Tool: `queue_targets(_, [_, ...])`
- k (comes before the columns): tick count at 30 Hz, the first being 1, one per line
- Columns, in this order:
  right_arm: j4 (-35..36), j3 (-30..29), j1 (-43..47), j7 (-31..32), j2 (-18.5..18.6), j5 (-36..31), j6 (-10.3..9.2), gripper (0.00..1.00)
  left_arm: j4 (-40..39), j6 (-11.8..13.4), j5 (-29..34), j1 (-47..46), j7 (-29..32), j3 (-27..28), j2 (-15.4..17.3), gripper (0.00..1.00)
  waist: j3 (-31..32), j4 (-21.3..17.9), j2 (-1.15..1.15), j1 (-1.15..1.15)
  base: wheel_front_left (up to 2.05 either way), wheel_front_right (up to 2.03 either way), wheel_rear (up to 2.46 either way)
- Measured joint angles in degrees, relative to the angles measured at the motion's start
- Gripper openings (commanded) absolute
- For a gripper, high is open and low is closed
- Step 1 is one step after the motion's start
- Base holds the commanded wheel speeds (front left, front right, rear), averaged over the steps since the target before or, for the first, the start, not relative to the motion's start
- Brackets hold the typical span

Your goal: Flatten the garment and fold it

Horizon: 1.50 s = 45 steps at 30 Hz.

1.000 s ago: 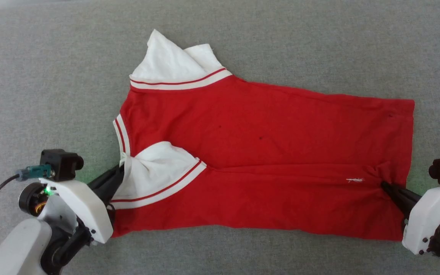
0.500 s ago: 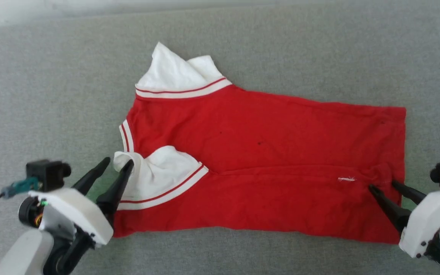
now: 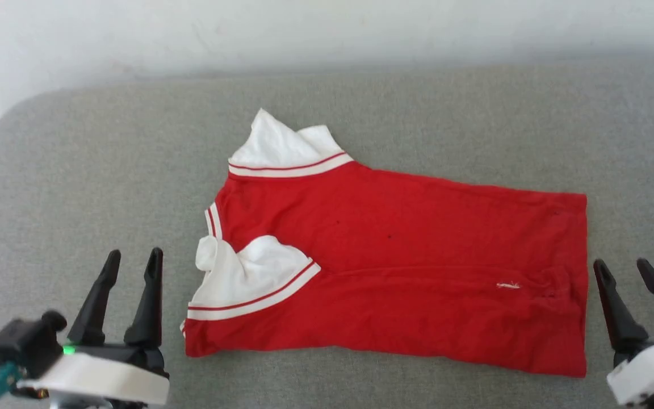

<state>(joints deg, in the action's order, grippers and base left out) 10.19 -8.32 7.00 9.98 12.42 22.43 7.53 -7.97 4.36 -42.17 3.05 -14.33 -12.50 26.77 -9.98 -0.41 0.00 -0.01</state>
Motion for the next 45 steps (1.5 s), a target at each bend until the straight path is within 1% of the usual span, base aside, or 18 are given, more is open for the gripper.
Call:
queue_targets(2, [0.4,-0.6,1.5,-2.9,-2.0,-2.4,0.0,1.0,-2.5,0.6,3.6,1.8,-0.3,1.9,-2.4,1.0,1.1,0.1,0.0,0.0,0.0,0.0,0.0])
queue_targets(3, [0.5,-1.0,2.1,-4.3,-3.2,-3.2,0.0,1.0,-4.0,0.9,5.6,2.8,-0.4,3.4,-4.3,1.0,1.6,0.2,0.0,0.0,0.0,0.0,0.0])
queue_targets(5, [0.7,-1.6,3.3,-6.8,-5.4,-5.2,0.0,1.0,-6.6,0.9,9.6,4.9,-0.4,5.5,-8.0,1.0,2.5,0.2,0.0,0.0,0.0,0.0,0.0])
queue_targets(7, [0.8,-2.5,4.2,-8.7,-7.2,-6.1,0.0,1.0,-7.4,0.6,12.7,7.5,-0.4,6.7,-11.0,1.0,3.3,0.2,0.0,0.0,0.0,0.0,0.0])
queue_targets(8, [0.9,-2.8,4.6,-9.3,-7.7,-6.4,0.0,1.0,-7.2,0.1,14.1,8.8,-0.4,6.9,-11.9,1.0,3.6,0.2,0.0,-0.01,0.0,0.0,0.0])
queue_targets(10, [0.8,-2.8,5.3,-9.7,-8.4,-6.4,0.0,1.0,-6.1,-0.7,16.4,10.8,-0.4,6.7,-12.4,1.0,4.0,0.1,0.0,-0.01,0.0,0.0,0.0])
queue_targets(13, [0.8,-2.7,5.6,-10.0,-8.8,-6.4,0.0,1.0,-3.6,-1.4,17.7,11.5,-0.3,6.2,-11.7,1.0,3.9,0.0,0.0,0.0,0.0,0.0,0.0])
queue_targets(15, [0.8,-2.7,5.6,-10.1,-9.0,-6.5,0.0,1.0,-2.4,-2.2,17.5,11.1,2.1,5.8,-10.8,1.0,3.5,-0.1,0.0,0.01,0.0,0.0,0.0])
queue_targets(21, [0.8,-2.3,4.9,-10.0,-9.2,-7.0,0.0,1.0,0.9,-4.9,15.9,6.3,13.9,3.7,-6.4,1.0,1.8,-0.3,0.0,0.01,0.0,0.0,0.0])
queue_targets(25, [0.3,-1.7,4.7,-10.0,-9.2,-7.3,0.0,1.0,3.8,-5.9,13.3,3.8,20.8,3.1,-4.8,1.0,0.8,-0.6,0.0,0.01,0.0,0.0,0.0])
queue_targets(30, [0.1,-1.4,4.6,-9.6,-9.3,-7.4,0.0,1.0,6.0,-6.3,11.7,2.3,27.7,2.0,-3.5,1.0,-0.5,-1.3,0.0,0.01,0.0,0.0,0.0])
queue_targets(41, [0.4,-0.8,3.5,-8.8,-9.3,-7.5,0.0,1.0,9.9,-6.1,9.0,-1.7,39.4,0.1,-1.7,1.0,-3.3,-2.2,0.0,0.01,0.0,0.0,0.0])
queue_targets(42, [0.5,-0.5,3.4,-8.4,-9.3,-7.5,0.0,1.0,10.0,-6.4,8.6,-2.2,40.1,0.0,-1.5,0.2,-3.5,-2.3,0.0,0.0,0.0,0.0,0.0])
queue_targets(43, [0.6,-0.2,3.2,-8.1,-9.3,-7.7,0.0,1.0,10.0,-6.8,8.1,-2.5,40.6,-0.1,-1.4,0.0,-3.8,-2.3,0.0,0.0,0.0,0.0,0.0])
queue_targets(45, [0.9,0.7,2.5,-7.3,-8.8,-7.9,0.0,1.0,9.9,-6.9,6.8,-2.9,40.6,0.3,-1.3,0.0,-4.3,-2.5,0.0,0.01,0.0,0.0,0.0])
